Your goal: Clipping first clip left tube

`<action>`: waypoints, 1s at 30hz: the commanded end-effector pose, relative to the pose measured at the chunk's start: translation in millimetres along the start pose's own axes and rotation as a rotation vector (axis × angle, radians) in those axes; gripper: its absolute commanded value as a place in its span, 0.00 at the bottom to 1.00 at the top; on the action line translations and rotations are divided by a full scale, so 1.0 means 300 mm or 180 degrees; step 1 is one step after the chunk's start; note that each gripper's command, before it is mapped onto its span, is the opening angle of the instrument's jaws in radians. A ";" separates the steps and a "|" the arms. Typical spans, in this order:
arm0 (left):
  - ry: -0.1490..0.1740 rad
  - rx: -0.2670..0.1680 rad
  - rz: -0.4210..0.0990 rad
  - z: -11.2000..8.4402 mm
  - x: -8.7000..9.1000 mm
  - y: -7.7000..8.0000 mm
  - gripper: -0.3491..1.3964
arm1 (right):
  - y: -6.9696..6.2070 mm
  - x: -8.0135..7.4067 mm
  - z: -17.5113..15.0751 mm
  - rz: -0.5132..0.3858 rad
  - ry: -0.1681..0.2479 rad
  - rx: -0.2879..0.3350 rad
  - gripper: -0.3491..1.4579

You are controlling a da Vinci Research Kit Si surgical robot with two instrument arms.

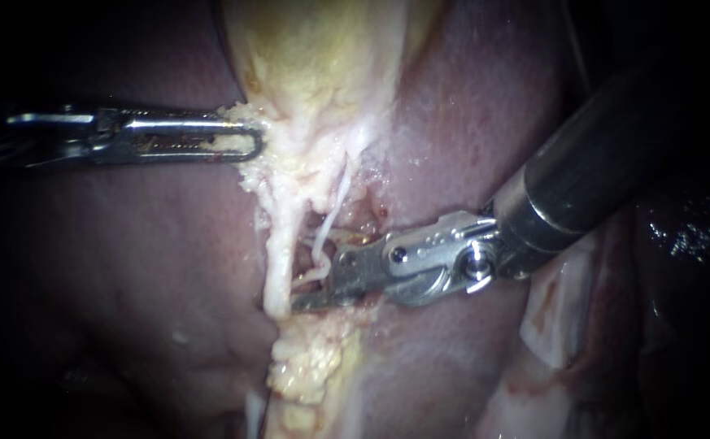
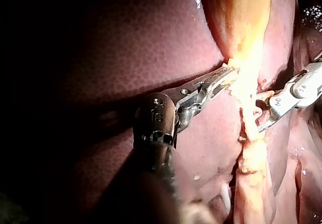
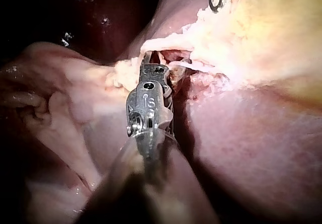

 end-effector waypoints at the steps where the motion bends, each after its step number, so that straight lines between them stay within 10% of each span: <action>1: 0.0000 -0.0003 0.0001 -0.0003 0.0001 0.0001 0.00 | 0.0000 -0.0001 0.000 0.0000 -0.0001 0.0000 0.47; 15: -0.0022 -0.0037 -0.0016 -0.0087 0.0031 -0.0004 0.00 | 0.0066 -0.0131 -0.021 0.0152 0.0015 0.0027 0.47; 30: -0.0018 -0.0025 -0.0026 -0.0120 0.0045 0.0002 0.00 | 0.0077 -0.0126 -0.046 0.0460 0.0199 0.0115 0.47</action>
